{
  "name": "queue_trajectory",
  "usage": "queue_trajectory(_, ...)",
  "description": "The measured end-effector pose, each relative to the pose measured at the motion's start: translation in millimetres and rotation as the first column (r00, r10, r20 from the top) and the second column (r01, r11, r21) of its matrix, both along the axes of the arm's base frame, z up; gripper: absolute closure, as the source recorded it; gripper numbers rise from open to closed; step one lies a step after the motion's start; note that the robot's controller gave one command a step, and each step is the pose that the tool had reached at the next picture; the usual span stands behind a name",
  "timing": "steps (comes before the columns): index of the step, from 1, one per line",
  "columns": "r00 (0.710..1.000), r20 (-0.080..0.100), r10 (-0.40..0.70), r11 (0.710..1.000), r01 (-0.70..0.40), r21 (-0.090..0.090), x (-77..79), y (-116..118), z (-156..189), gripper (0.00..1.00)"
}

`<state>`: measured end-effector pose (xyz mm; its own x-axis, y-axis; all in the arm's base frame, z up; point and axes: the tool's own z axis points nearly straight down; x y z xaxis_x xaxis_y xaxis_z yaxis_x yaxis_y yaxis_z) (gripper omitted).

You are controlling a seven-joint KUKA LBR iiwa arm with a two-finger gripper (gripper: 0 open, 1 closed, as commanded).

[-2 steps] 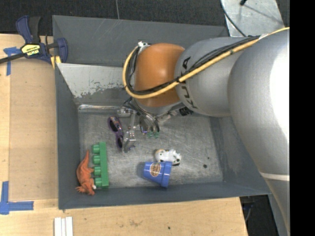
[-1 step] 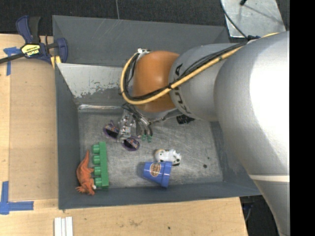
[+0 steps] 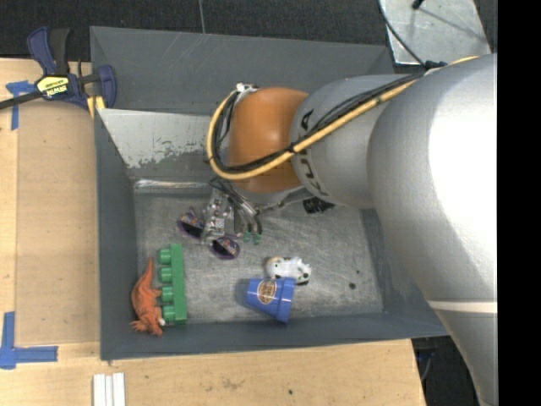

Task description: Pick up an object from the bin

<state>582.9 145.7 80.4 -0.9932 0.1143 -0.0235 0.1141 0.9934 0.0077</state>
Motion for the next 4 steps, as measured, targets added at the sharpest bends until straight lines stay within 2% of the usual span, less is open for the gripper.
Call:
queue_trajectory(2, 1.000, -0.011, 0.000, 1.000, 0.000, -0.003, -0.6, -1, 11, 1.00)
queue_trajectory(4, 1.000, -0.027, 0.000, 1.000, 0.000, -0.005, -3.8, -1, 43, 1.00)
